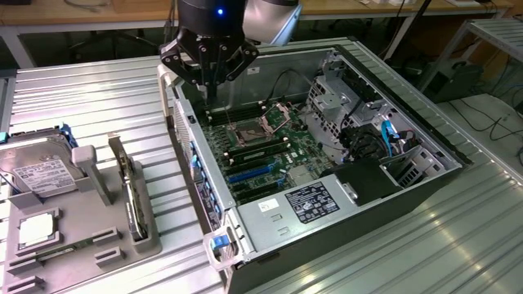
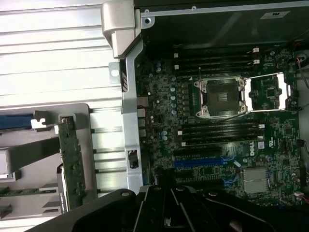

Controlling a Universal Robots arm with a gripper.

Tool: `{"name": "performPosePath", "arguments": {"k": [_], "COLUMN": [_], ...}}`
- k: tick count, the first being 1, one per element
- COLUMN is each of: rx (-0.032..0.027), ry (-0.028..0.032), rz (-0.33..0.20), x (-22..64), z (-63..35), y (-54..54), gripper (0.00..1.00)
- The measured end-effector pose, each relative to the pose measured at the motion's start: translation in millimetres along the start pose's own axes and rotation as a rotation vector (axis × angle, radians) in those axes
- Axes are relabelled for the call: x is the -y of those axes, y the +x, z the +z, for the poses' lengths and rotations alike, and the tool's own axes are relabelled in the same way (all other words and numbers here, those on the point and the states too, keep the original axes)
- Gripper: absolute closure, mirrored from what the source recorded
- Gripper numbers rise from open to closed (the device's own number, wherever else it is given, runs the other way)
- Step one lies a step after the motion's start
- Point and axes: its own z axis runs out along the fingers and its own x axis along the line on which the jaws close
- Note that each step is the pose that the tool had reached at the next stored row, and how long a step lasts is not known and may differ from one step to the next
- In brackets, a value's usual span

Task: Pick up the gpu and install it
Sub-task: 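Reach for the gpu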

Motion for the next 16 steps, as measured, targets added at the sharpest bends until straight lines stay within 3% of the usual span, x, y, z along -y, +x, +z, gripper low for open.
{"name": "performPosePath", "arguments": {"k": [16], "rx": [-0.0007], "ry": [-0.0004], "rz": [-0.017], "x": [8.5], "z": [-0.9], "y": [33.2], "gripper": [0.89]}}
